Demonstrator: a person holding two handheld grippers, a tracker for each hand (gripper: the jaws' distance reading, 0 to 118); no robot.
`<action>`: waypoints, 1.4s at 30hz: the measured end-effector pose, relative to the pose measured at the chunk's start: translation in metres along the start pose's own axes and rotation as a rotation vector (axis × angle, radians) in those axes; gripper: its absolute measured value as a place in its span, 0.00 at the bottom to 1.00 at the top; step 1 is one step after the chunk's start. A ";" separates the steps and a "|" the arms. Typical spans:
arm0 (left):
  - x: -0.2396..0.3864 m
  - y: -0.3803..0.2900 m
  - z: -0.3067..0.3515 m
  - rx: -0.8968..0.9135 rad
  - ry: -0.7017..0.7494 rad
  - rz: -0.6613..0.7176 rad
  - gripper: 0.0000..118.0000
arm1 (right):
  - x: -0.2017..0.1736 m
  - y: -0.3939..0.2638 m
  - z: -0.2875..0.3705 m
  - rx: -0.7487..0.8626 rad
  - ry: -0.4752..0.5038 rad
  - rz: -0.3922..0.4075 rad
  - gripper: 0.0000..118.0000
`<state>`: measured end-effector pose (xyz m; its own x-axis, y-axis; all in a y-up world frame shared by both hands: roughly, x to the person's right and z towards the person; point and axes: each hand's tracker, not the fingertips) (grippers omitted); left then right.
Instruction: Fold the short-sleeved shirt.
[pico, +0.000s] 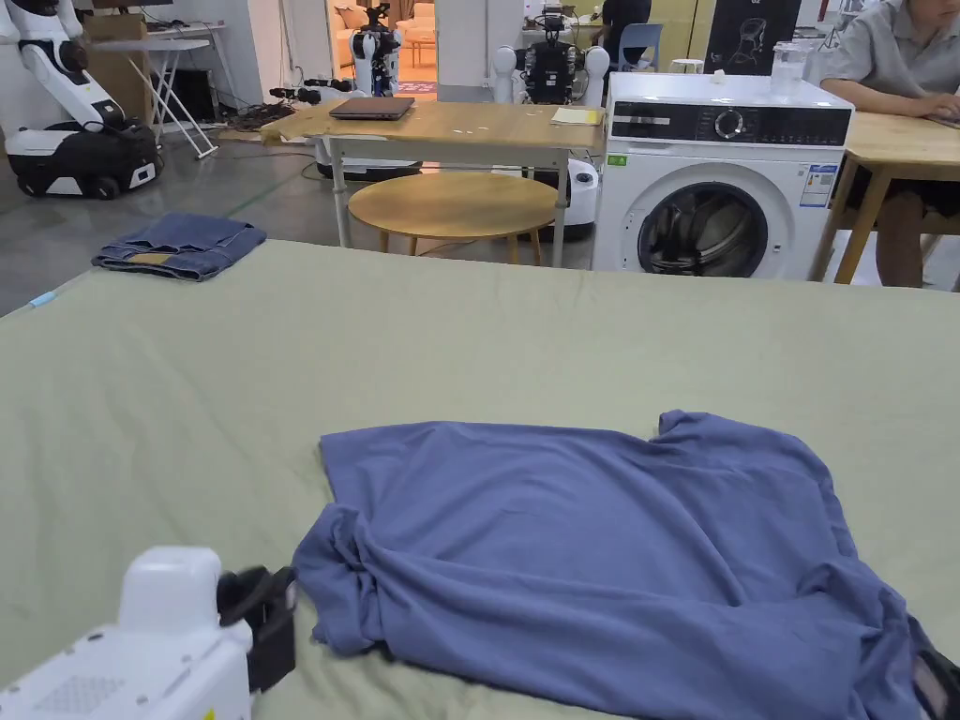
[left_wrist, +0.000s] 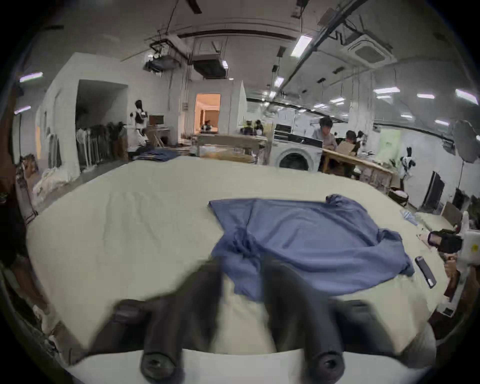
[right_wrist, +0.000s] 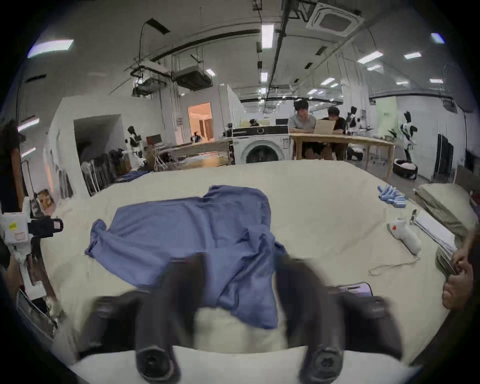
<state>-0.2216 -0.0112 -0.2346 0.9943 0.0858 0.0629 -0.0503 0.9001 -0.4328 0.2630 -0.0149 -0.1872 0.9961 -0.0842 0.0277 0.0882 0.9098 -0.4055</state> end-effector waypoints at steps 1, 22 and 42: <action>0.002 -0.011 0.005 -0.009 0.030 0.009 0.00 | -0.005 -0.005 0.005 0.009 -0.034 0.024 0.15; 0.007 0.002 -0.144 -0.348 -0.075 0.066 0.65 | 0.006 -0.001 0.032 -0.002 -0.018 -0.008 0.00; -0.016 0.005 -0.128 -0.347 -0.245 0.040 0.08 | 0.029 -0.018 -0.087 -0.307 0.020 -0.019 0.04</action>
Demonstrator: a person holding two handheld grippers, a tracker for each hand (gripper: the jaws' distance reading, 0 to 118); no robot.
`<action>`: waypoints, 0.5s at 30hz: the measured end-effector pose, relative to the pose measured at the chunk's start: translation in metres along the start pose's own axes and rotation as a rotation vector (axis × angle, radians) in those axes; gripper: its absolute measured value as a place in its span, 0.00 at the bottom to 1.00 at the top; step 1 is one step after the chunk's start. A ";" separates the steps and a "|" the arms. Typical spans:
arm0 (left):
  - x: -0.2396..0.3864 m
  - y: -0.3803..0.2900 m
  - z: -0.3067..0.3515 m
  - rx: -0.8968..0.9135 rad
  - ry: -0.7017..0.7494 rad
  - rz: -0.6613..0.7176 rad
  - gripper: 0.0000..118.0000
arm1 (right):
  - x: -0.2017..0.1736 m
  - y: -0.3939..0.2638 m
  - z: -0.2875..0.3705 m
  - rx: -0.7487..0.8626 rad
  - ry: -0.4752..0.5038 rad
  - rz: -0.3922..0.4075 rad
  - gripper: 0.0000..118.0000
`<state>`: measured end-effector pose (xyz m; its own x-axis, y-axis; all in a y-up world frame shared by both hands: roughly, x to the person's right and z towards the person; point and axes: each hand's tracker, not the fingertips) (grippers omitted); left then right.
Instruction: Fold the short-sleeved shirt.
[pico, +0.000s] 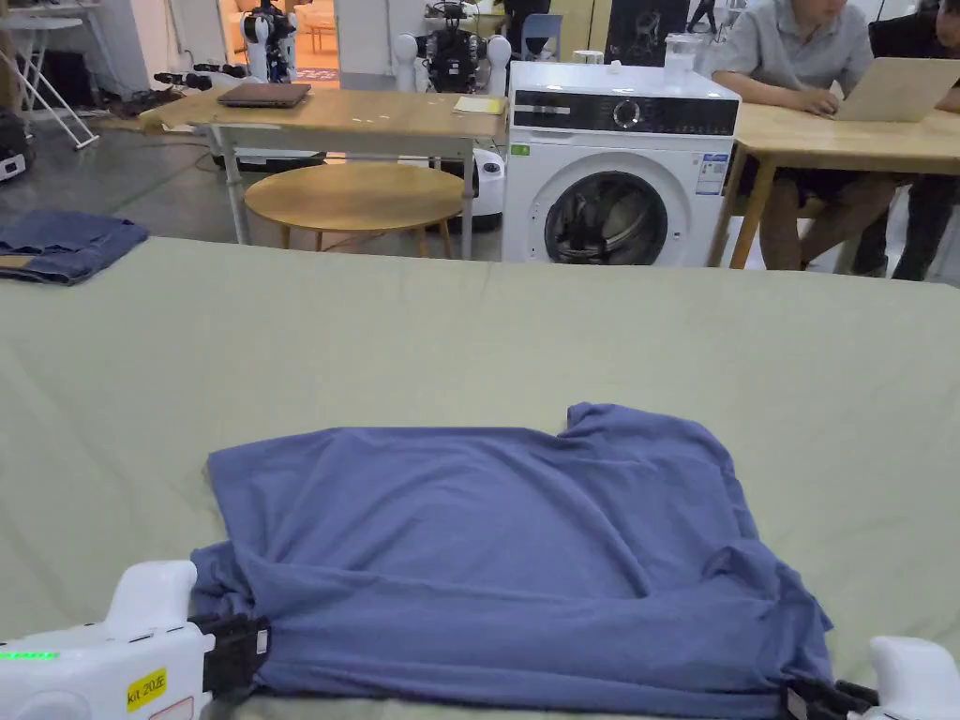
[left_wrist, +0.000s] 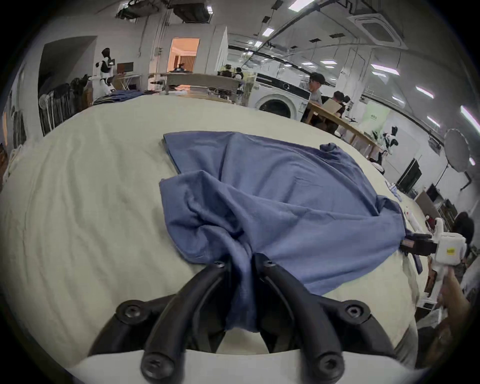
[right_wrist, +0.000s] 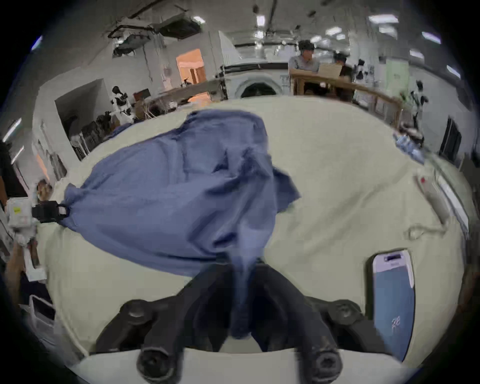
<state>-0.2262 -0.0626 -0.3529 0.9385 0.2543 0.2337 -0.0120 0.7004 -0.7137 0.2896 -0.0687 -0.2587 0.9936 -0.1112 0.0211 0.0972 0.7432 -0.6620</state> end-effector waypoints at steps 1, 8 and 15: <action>0.002 0.001 0.002 -0.004 -0.002 -0.002 0.08 | 0.003 -0.001 0.007 0.008 0.031 -0.046 0.04; 0.009 0.005 0.033 -0.018 -0.003 -0.019 0.06 | -0.006 0.011 0.040 0.017 0.047 0.010 0.04; 0.010 -0.012 0.086 -0.034 -0.009 -0.032 0.06 | -0.006 0.004 0.082 0.000 0.094 0.017 0.04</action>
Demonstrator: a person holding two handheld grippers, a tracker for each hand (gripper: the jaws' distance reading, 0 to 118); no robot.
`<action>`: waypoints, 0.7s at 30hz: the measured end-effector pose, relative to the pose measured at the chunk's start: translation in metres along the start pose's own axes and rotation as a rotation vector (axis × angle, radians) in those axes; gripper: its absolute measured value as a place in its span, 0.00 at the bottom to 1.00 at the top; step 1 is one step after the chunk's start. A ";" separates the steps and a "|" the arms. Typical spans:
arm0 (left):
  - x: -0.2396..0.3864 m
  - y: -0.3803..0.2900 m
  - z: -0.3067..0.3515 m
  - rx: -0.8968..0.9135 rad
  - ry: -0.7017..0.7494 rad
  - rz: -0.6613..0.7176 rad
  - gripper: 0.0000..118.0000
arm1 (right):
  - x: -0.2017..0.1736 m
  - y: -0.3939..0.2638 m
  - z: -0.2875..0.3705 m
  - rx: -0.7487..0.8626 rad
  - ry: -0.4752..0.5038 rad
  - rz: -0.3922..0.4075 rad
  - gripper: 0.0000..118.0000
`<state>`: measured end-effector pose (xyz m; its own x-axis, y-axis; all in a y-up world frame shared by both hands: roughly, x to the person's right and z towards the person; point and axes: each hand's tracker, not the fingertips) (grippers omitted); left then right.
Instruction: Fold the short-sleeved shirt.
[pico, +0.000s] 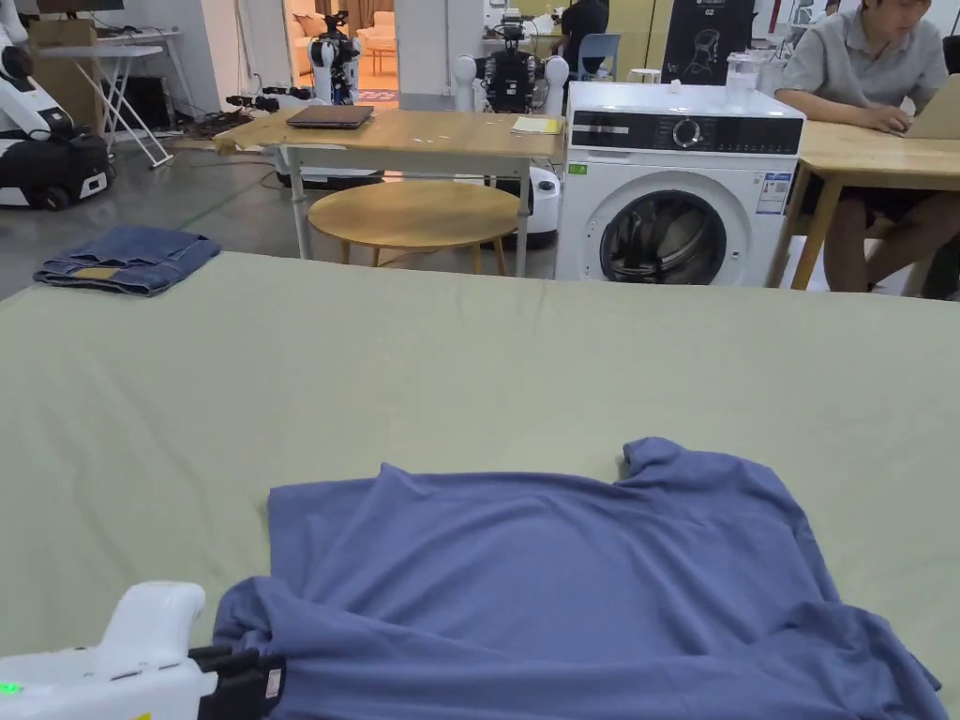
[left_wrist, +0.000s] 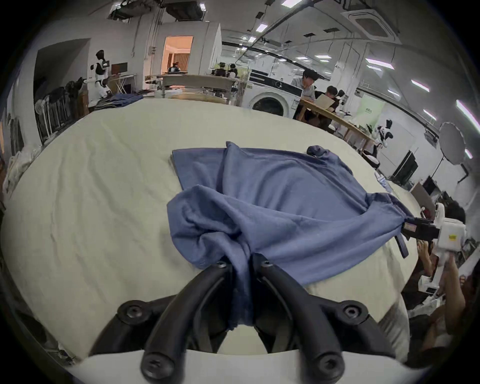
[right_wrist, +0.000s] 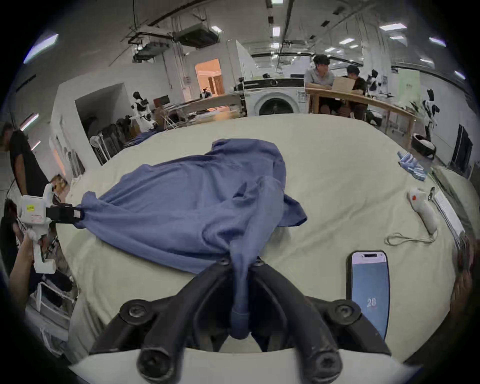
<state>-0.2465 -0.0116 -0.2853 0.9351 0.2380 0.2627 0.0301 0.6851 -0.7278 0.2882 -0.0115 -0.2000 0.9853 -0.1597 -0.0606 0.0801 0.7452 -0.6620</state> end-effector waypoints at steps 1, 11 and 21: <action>0.002 -0.005 0.006 -0.014 0.002 -0.012 0.06 | -0.002 -0.004 0.007 -0.007 0.001 0.008 0.04; 0.010 -0.079 0.023 -0.146 0.043 0.055 0.06 | -0.005 -0.071 0.043 -0.138 -0.010 -0.035 0.04; 0.001 -0.092 0.054 -0.010 0.060 0.249 0.45 | 0.001 -0.073 0.054 0.000 -0.055 -0.050 0.78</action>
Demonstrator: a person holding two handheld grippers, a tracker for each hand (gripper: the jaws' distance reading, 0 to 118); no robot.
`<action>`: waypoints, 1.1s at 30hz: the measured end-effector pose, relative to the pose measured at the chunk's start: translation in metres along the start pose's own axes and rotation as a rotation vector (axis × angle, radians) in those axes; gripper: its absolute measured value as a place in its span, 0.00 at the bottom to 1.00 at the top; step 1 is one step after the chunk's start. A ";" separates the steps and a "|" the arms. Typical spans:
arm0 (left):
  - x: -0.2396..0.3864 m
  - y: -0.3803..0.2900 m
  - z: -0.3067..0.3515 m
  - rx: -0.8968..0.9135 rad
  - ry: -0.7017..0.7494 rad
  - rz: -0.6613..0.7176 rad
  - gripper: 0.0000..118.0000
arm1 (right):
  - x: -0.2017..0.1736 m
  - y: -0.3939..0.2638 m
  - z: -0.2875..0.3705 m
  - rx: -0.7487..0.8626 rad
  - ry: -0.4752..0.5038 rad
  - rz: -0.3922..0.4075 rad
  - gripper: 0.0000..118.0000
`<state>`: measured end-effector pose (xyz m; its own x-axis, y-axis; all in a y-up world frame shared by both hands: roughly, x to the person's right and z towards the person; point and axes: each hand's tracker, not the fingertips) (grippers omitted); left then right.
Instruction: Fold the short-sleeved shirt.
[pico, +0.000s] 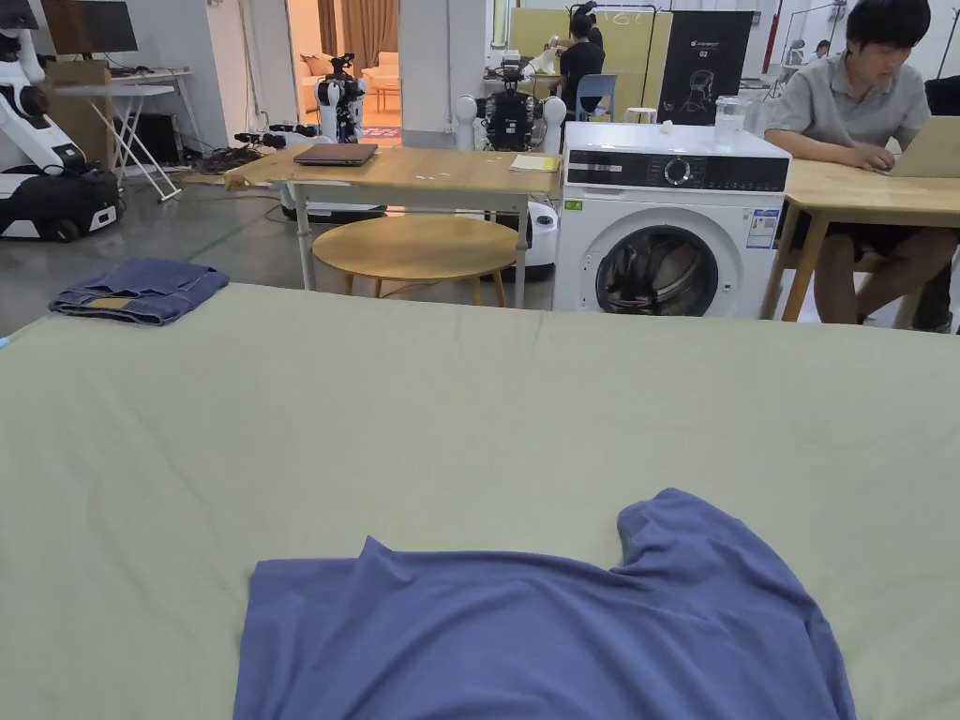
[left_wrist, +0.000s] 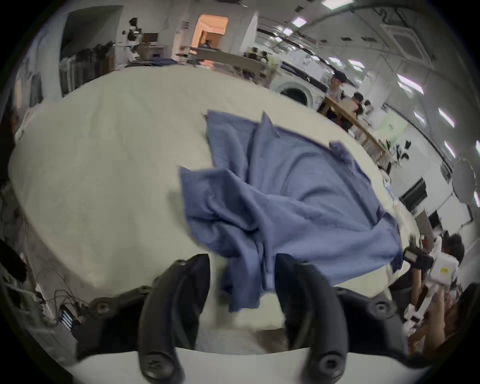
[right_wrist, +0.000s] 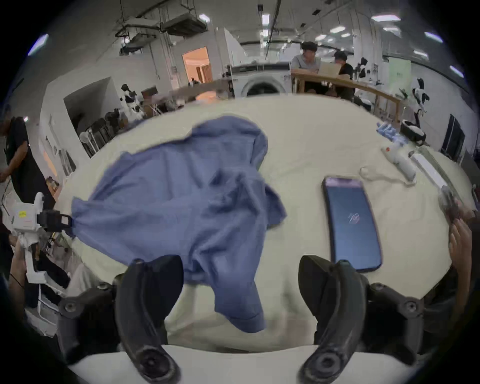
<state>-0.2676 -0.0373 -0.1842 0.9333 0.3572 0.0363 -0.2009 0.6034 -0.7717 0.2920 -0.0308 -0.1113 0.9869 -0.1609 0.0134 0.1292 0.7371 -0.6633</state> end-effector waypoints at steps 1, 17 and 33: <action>-0.001 -0.001 0.011 0.051 -0.009 0.019 0.55 | 0.000 0.004 0.010 0.047 0.016 -0.014 0.78; 0.080 0.030 0.047 0.523 0.070 -0.276 0.00 | -0.055 0.055 0.027 0.405 -0.058 0.110 0.00; 0.025 0.229 -0.150 0.000 0.094 -0.075 0.94 | -0.042 0.097 -0.003 0.362 -0.027 0.120 0.00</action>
<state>-0.2457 0.0029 -0.4559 0.9695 0.2425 0.0341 -0.1295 0.6258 -0.7692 0.2625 0.0455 -0.1782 0.9986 -0.0457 -0.0252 0.0339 0.9347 -0.3539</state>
